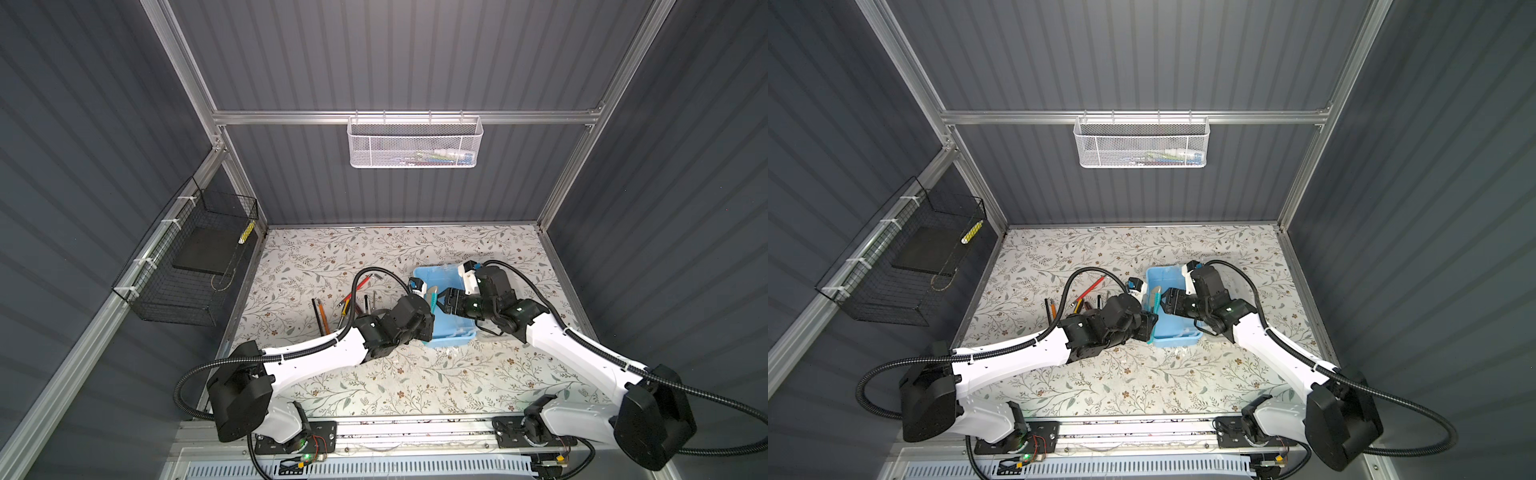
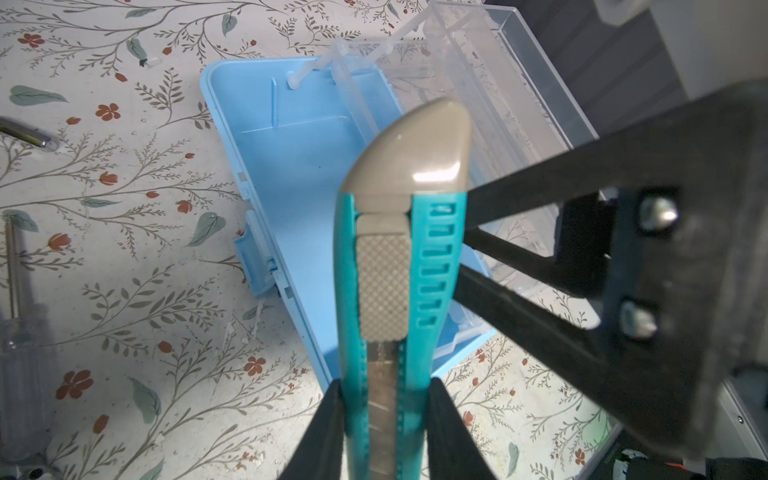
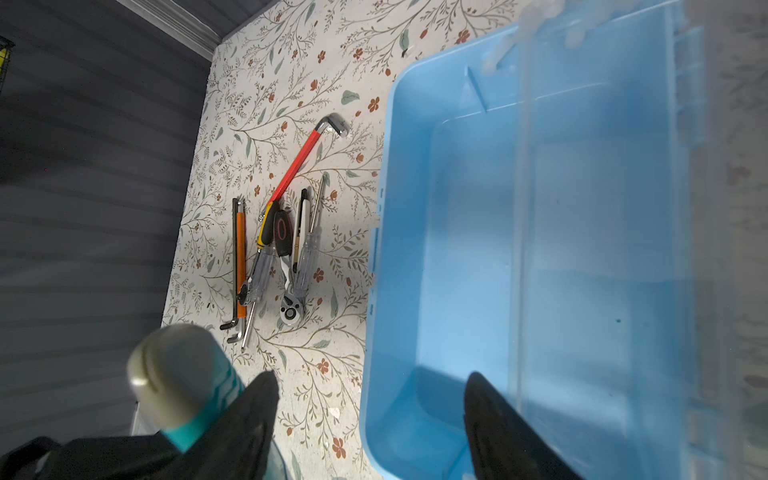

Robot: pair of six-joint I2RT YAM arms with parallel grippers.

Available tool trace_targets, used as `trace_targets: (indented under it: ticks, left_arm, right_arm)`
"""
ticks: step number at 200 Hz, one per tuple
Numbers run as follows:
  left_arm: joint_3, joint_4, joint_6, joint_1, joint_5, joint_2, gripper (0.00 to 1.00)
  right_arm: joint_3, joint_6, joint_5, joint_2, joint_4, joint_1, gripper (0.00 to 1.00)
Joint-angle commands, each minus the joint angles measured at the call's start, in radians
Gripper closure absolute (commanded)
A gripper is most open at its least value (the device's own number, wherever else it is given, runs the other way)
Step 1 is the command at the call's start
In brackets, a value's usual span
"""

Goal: Pack the tool kit
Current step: 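Carry the knife toward the right gripper while the right gripper moves to meet it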

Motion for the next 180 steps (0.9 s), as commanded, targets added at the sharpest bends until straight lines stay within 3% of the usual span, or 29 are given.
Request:
trace_targets:
  ticks: [1,44,88,180]
  left_arm:
    - [0.027,0.006,0.022,-0.002,0.015,-0.002,0.80]
    - [0.060,-0.008,0.029,0.001,0.039,0.020,0.79]
    - [0.111,-0.017,0.029,0.002,0.122,0.078,0.79]
    - [0.082,0.012,0.002,0.045,0.177,0.055,0.78]
  right_arm:
    - [0.044,-0.024,0.010,-0.039,-0.023,0.010,0.28]
    - [0.048,-0.033,0.006,-0.077,-0.032,-0.005,0.29]
    - [0.042,-0.022,-0.086,-0.085,0.002,-0.004,0.33]
    - [0.034,-0.046,-0.045,-0.143,-0.045,-0.004,0.38]
